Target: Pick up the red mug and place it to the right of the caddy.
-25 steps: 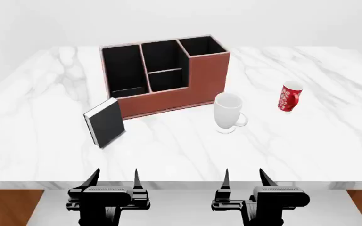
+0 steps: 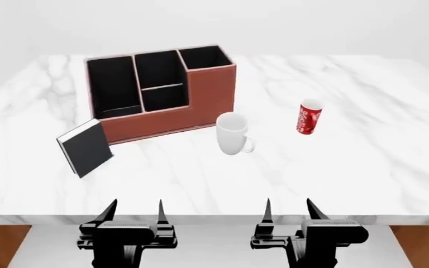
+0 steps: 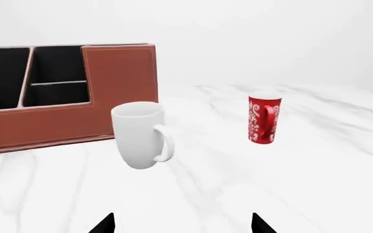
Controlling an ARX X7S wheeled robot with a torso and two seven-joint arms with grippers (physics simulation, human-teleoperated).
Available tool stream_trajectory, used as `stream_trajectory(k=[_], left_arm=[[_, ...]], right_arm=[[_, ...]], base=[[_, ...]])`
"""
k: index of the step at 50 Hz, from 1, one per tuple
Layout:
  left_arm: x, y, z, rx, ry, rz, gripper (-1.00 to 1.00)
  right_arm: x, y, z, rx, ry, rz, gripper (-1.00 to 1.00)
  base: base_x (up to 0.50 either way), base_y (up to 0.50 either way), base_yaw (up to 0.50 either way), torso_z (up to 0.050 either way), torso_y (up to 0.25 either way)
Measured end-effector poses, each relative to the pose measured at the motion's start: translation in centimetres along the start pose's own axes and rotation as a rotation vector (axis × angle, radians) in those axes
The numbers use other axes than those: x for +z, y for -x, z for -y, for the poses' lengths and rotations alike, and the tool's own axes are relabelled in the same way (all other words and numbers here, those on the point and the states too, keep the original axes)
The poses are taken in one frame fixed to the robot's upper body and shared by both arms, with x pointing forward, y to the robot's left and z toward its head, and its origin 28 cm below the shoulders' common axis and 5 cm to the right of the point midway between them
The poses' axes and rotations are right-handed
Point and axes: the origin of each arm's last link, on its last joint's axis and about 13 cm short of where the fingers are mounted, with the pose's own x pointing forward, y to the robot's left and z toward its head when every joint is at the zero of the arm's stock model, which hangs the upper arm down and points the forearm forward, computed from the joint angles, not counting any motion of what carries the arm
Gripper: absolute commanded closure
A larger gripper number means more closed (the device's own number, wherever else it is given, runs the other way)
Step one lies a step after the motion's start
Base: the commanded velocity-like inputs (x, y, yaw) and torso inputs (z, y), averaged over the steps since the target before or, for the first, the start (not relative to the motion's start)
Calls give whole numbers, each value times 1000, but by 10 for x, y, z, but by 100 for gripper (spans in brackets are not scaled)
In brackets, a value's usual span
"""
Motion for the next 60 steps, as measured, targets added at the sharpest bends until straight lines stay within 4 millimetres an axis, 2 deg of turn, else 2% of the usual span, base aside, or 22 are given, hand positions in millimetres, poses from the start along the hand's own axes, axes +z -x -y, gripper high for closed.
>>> stream_trajectory(k=[20, 25, 29, 36, 42, 49, 60], left_arm=[[0, 1, 0, -6, -13, 4, -100], [3, 1, 2, -4, -11, -4, -100], [22, -3, 1, 3, -15, -17, -100], [90, -26, -7, 25, -36, 3, -100], [130, -33, -12, 46, -59, 29, -100], [151, -33, -15, 63, -72, 44, -100], [164, -33, -18, 77, -84, 56, -100]], right_arm=[[-2, 0, 1, 0, -6, -1, -100], [0, 0, 2, -10, -4, -11, -100], [15, -3, 2, -18, -6, -21, -100], [73, -19, 5, -53, -7, 9, -100], [111, -24, 7, -73, -3, 51, -100], [131, -24, 9, -88, 1, 75, -100], [137, -25, 9, -95, 10, 74, -100]], base=[[0, -495, 0, 0, 0], [0, -40, 0, 0, 0], [0, 0, 0, 0, 0], [50, 0, 0, 0, 0], [500, 0, 0, 0, 0], [500, 0, 0, 0, 0], [500, 0, 0, 0, 0]])
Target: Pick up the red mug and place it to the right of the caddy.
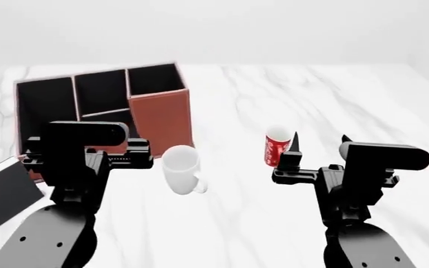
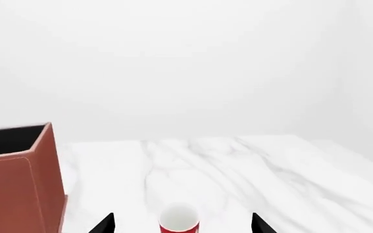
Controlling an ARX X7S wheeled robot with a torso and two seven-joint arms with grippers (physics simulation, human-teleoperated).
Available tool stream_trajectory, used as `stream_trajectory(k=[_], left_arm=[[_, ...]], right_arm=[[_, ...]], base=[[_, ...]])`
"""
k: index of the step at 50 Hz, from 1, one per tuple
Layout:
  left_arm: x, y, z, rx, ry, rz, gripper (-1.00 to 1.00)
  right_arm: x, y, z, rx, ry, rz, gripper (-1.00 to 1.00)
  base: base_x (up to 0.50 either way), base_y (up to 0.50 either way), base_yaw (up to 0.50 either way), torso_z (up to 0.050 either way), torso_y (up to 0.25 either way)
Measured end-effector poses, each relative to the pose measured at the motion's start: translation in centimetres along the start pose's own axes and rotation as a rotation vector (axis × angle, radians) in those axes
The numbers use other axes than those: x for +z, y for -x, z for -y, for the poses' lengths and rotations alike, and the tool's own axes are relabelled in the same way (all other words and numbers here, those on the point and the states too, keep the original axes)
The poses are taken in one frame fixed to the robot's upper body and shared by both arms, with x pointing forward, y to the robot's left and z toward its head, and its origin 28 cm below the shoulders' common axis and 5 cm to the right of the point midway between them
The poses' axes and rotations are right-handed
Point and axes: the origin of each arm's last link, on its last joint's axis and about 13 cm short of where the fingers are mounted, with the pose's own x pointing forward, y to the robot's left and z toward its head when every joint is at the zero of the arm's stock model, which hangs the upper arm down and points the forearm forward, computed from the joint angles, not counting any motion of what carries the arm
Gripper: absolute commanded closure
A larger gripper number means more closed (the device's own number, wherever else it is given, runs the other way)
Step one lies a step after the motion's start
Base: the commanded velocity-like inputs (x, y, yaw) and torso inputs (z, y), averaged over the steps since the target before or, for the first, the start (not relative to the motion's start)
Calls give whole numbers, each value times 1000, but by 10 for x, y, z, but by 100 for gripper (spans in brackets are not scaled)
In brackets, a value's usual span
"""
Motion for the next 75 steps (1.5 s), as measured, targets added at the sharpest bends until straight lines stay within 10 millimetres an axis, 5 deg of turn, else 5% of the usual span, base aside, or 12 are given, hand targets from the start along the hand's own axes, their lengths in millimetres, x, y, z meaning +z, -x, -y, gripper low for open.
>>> stream_trajectory(k=[30, 53, 75], left_arm=[[3, -1, -3, 15, -23, 11, -100], [3, -1, -4, 23, -25, 16, -100], [1, -1, -5, 23, -25, 11, -100]], right_arm=[[-5, -1, 0, 4, 3, -16, -100], [-8, 2, 4, 4, 15, -16, -100], [-38, 38, 14, 28, 24, -143, -100]], base=[[500, 0, 0, 0, 1], [0, 0, 0, 0, 1], [0, 0, 0, 0, 0]])
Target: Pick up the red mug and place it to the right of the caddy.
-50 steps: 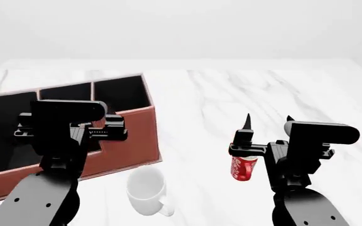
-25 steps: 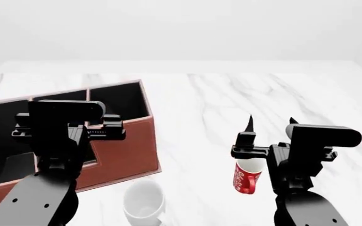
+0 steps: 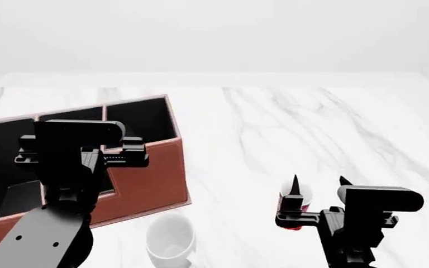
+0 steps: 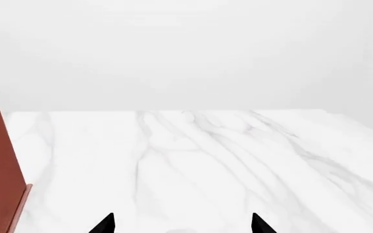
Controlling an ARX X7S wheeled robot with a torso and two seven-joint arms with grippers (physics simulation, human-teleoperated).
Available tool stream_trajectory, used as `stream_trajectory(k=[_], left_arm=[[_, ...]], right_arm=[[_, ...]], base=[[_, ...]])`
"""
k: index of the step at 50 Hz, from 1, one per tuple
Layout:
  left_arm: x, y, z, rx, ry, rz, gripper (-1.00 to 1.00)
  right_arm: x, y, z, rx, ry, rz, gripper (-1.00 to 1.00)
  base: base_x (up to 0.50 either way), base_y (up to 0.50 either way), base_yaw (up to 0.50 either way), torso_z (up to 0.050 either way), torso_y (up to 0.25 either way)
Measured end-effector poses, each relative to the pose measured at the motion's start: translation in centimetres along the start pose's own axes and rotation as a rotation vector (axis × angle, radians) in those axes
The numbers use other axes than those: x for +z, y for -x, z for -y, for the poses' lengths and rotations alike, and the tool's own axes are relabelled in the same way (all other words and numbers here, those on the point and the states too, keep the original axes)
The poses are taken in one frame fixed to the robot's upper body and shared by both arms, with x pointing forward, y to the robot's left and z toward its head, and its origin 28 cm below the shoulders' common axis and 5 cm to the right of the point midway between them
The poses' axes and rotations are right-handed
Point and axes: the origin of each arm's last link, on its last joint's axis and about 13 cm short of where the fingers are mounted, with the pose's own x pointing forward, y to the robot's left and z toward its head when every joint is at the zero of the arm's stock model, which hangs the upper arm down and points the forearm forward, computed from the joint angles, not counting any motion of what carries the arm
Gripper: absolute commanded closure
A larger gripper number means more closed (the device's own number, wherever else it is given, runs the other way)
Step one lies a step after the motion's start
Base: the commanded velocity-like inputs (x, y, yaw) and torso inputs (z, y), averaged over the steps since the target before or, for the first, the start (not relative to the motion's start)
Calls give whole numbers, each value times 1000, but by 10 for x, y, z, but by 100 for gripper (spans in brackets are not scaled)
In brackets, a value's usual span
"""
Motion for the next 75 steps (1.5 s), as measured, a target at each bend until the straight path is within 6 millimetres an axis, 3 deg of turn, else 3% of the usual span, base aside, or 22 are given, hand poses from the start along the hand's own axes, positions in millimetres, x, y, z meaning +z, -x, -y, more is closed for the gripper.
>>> stream_trajectory(k=[30, 52, 75], left_arm=[[2, -1, -1, 1, -1, 7, -100], [2, -1, -2, 5, -2, 10, -100], [2, -1, -2, 5, -1, 10, -100]], right_arm=[[-19, 7, 1, -5, 17, -99, -100], [-30, 27, 2, 7, 47, -171, -100], [-41, 22, 4, -6, 29, -296, -100]], base=[[0, 0, 0, 0, 0], [0, 0, 0, 0, 0], [0, 0, 0, 0, 0]])
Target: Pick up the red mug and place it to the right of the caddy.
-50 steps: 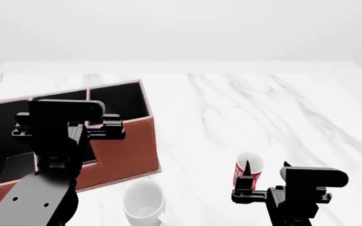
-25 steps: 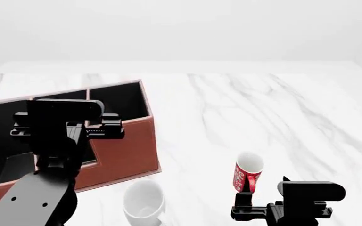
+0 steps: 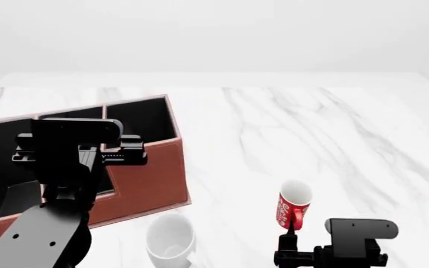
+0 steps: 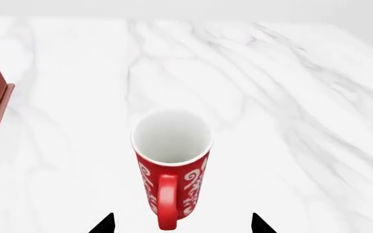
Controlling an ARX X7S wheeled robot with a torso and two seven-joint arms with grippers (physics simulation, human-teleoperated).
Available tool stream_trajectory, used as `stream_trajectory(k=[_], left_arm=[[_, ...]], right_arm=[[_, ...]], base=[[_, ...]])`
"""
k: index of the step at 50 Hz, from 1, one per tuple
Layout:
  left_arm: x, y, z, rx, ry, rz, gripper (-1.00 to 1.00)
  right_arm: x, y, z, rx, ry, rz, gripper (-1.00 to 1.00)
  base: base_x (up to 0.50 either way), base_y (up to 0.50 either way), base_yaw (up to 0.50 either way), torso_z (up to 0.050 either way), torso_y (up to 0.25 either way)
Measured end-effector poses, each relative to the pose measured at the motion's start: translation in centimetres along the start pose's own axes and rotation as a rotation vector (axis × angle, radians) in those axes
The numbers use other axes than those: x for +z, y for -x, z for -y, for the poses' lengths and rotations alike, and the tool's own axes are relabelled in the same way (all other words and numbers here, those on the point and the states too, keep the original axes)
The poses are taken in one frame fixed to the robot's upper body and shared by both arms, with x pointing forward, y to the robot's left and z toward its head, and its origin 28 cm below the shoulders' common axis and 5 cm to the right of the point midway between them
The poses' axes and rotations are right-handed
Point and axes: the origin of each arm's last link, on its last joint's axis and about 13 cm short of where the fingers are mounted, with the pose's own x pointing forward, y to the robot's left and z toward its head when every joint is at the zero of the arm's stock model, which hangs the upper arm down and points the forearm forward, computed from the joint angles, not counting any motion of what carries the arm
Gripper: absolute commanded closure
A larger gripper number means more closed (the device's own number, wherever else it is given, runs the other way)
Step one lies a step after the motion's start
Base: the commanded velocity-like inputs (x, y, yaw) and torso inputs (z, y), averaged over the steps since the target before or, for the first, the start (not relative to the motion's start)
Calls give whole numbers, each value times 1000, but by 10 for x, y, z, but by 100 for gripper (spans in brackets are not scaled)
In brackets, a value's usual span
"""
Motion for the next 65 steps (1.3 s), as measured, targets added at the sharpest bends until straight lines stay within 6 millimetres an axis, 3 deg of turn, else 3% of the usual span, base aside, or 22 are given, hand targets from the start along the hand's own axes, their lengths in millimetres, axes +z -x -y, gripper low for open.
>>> stream_trajectory(k=[65], left_arm=[[-2, 1, -1, 4, -1, -3, -100]], right_arm=[[-9, -51, -7, 29, -9, -141, -100]], base=[[0, 0, 0, 0, 0]])
